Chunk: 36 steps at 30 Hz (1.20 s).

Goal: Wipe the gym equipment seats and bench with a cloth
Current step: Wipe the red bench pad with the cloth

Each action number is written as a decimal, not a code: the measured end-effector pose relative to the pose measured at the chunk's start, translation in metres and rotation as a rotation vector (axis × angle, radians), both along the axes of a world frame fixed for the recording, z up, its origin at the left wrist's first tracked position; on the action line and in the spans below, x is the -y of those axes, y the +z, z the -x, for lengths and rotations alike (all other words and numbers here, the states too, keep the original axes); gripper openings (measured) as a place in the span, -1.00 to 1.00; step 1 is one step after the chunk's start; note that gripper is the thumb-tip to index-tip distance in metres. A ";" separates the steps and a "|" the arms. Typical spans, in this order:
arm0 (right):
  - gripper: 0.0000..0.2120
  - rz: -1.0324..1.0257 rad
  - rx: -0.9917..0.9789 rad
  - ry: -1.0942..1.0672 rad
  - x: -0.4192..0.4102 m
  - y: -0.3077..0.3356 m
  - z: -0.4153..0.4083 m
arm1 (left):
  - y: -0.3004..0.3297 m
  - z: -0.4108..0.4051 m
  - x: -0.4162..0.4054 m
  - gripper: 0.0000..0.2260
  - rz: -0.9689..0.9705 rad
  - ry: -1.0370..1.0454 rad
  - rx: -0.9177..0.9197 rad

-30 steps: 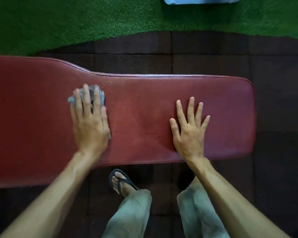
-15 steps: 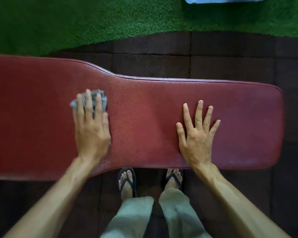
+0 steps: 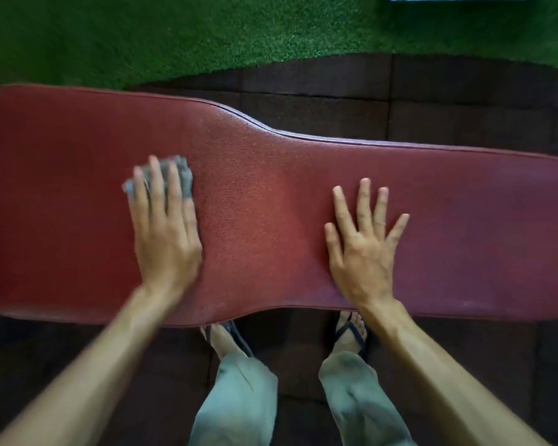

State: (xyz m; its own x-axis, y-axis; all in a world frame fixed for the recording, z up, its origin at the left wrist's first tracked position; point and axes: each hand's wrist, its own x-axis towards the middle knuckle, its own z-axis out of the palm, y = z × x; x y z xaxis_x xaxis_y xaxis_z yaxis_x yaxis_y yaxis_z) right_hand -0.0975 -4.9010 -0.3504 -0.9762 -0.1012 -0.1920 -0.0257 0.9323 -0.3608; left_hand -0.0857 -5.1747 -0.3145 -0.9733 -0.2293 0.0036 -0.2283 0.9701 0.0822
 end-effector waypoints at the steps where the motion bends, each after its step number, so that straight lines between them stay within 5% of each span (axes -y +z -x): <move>1: -0.47 0.005 0.002 0.017 0.014 0.001 -0.003 | -0.003 -0.025 -0.018 -0.51 0.024 -0.045 0.023; 6: -0.47 0.047 0.047 -0.104 0.051 0.004 -0.007 | -0.012 -0.003 -0.064 -0.51 -0.069 -0.502 0.055; 11: -0.46 0.053 0.051 -0.180 0.074 0.009 -0.010 | 0.004 0.085 0.077 -0.50 0.012 -0.156 0.047; 15: -0.46 0.052 0.028 -0.082 0.131 0.016 -0.012 | 0.009 -0.023 0.103 -0.50 -0.022 -0.040 0.051; 18: -0.47 0.029 0.024 -0.147 0.166 0.019 -0.013 | 0.003 -0.099 0.037 -0.48 -0.037 -0.205 0.133; 22: -0.47 0.013 0.028 -0.162 0.166 0.017 -0.014 | -0.004 -0.009 0.040 -0.51 -0.113 -0.431 0.041; 26: -0.48 -0.003 0.003 -0.180 0.171 0.014 -0.015 | 0.004 0.075 0.167 -0.51 0.008 -0.153 0.003; 31: -0.47 -0.012 -0.007 -0.234 0.183 0.017 -0.018 | 0.016 -0.033 0.177 -0.48 0.027 0.001 0.034; 34: -0.46 -0.017 0.014 -0.239 0.187 0.020 -0.019 | 0.004 -0.079 0.098 -0.47 -0.038 -0.221 0.090; 36: -0.45 -0.028 0.020 -0.233 0.189 0.020 -0.020 | 0.000 -0.037 0.085 -0.49 -0.106 -0.393 0.055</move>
State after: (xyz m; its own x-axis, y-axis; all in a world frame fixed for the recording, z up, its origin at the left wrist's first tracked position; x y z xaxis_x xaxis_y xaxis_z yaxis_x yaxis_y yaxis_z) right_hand -0.0771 -5.0903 -0.3303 -0.9686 0.1321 -0.2108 0.1982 0.9220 -0.3326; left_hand -0.0482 -5.2599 -0.3147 -0.9850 0.1640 -0.0541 0.1516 0.9711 0.1845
